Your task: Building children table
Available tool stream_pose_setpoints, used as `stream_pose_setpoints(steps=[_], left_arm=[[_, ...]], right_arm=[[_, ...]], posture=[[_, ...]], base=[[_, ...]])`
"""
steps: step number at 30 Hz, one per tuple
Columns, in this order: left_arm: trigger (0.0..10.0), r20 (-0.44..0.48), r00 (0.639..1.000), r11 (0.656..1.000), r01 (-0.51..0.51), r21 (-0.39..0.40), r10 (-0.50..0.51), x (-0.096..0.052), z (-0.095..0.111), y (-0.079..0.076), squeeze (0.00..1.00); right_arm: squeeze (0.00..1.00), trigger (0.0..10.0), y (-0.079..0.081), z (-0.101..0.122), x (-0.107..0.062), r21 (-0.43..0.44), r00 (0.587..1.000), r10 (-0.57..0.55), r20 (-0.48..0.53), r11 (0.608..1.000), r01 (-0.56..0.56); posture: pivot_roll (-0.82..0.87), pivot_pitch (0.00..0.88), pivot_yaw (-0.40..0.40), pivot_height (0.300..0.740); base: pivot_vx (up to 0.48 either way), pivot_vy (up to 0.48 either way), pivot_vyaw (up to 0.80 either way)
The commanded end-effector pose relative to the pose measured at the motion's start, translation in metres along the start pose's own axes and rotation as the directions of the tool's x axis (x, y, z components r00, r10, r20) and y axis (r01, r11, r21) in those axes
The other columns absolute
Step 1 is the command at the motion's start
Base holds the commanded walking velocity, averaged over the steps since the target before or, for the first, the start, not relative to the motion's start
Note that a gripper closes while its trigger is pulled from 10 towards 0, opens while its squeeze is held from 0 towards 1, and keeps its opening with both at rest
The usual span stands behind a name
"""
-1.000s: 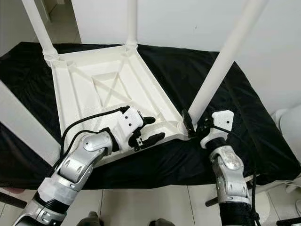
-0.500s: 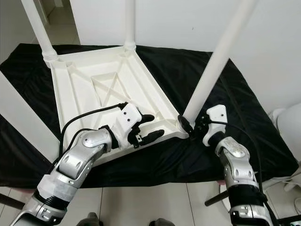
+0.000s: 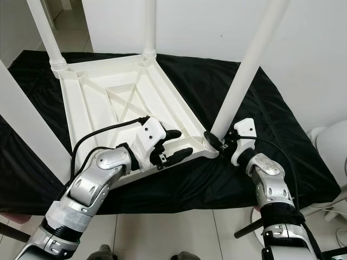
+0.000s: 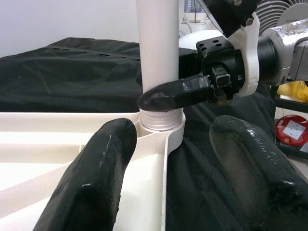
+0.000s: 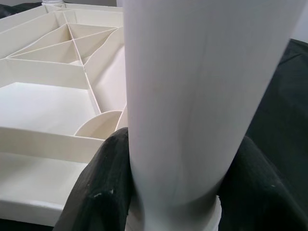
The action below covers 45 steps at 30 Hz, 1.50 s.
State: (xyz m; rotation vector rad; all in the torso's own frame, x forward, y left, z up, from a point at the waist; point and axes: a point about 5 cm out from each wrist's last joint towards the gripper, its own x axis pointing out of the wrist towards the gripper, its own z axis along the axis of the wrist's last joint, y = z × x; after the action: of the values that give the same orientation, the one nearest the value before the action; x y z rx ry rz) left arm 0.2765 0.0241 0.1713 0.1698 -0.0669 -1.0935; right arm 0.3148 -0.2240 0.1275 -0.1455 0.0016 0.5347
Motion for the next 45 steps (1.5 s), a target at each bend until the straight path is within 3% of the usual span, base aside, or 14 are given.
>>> stream_pose_setpoints(steps=[1,8,13,15,19,22,25,28,29,32,33,42,43,45], left_arm=[[10.0,0.007,0.998,0.998,-0.062,0.018,0.062,0.002,0.003,0.004,0.0],[10.0,0.01,0.998,0.998,-0.062,0.017,0.062,0.003,0.001,0.001,0.0],[10.0,0.011,0.998,0.998,-0.062,0.016,0.062,0.003,0.001,0.0,0.0],[10.0,0.012,0.998,0.998,-0.063,0.014,0.063,0.003,0.001,0.001,0.0],[10.0,0.013,0.998,0.998,-0.065,0.014,0.065,0.004,0.001,0.001,0.0],[10.0,0.022,0.997,0.997,-0.076,0.021,0.076,0.005,0.003,0.005,0.0],[10.0,0.024,0.996,0.996,-0.081,0.024,0.08,0.006,0.003,0.006,0.0],[10.0,0.029,0.995,0.996,-0.091,0.018,0.091,0.006,0.004,0.008,0.0],[10.0,0.028,0.995,0.996,-0.091,0.02,0.091,0.005,0.004,0.007,0.0],[10.0,0.027,0.996,0.996,-0.091,0.023,0.09,0.005,0.003,0.007,0.0],[10.0,0.025,0.996,0.996,-0.09,0.022,0.089,0.004,0.003,0.006,0.0],[10.0,0.013,0.994,0.994,-0.105,0.021,0.104,0.001,-0.001,0.008,0.0],[10.0,0.013,0.994,0.994,-0.106,0.02,0.105,0.001,-0.001,0.008,0.0],[10.0,0.005,0.995,0.995,-0.101,0.017,0.101,-0.001,-0.002,0.008,0.0]], right_arm=[[0.0,10.0,-0.006,-0.01,-0.006,-0.019,0.996,-0.059,-0.063,0.998,0.058],[0.0,10.0,-0.008,-0.013,-0.012,0.052,0.944,-0.323,-0.068,0.944,0.326],[0.0,10.0,-0.004,-0.011,-0.012,0.064,0.931,-0.36,-0.054,0.93,0.363],[0.0,10.0,0.009,-0.008,-0.011,0.11,0.858,-0.511,-0.054,0.851,0.514],[0.0,10.0,0.016,-0.008,-0.011,0.128,0.8,-0.596,-0.072,0.79,0.6],[0.0,10.0,0.054,-0.008,-0.002,0.147,0.663,-0.738,-0.126,0.647,0.748],[0.0,10.0,0.064,-0.006,0.001,0.16,0.646,-0.751,-0.135,0.627,0.762],[0.0,10.0,0.072,0.004,0.009,0.202,0.709,-0.701,-0.081,0.685,0.7],[0.4,10.0,0.07,0.007,0.007,0.198,0.709,-0.703,-0.065,0.687,0.699],[0.4,10.0,0.069,0.009,0.004,0.184,0.694,-0.717,-0.06,0.676,0.714],[1.0,10.0,0.068,0.01,0.003,0.193,0.694,-0.717,-0.056,0.675,0.713],[1.0,10.0,0.06,0.011,-0.007,0.172,0.757,-0.653,-0.013,0.745,0.645],[0.0,10.0,0.054,0.011,-0.011,0.162,0.789,-0.615,0.003,0.778,0.606],[0.0,10.0,0.042,0.011,-0.016,0.135,0.862,-0.506,0.036,0.857,0.497]], posture=[[0.06,0.01,-0.082,0.74],[0.05,0.018,-0.076,0.74],[0.03,0.021,-0.067,0.74],[0.02,0.025,-0.056,0.74],[0.02,0.027,-0.055,0.74],[0.02,0.034,-0.046,0.74],[0.02,0.034,-0.045,0.74],[0.02,0.038,-0.042,0.74],[0.02,0.038,-0.043,0.74],[0.02,0.038,-0.043,0.74],[0.02,0.037,-0.045,0.74],[0.03,0.029,-0.056,0.74],[0.03,0.022,-0.06,0.74],[0.03,0.019,-0.061,0.74]], base=[[0.0,0.0,0.0],[0.0,0.0,0.0],[0.0,0.0,0.0],[0.0,0.0,0.0],[0.0,0.0,0.0],[0.0,0.0,0.0],[0.0,0.0,0.0],[0.0,0.0,0.0],[0.0,0.0,0.0],[0.0,0.0,0.0],[0.0,0.0,0.0],[0.0,0.0,0.0],[0.0,0.0,0.0],[0.0,0.0,0.0]])
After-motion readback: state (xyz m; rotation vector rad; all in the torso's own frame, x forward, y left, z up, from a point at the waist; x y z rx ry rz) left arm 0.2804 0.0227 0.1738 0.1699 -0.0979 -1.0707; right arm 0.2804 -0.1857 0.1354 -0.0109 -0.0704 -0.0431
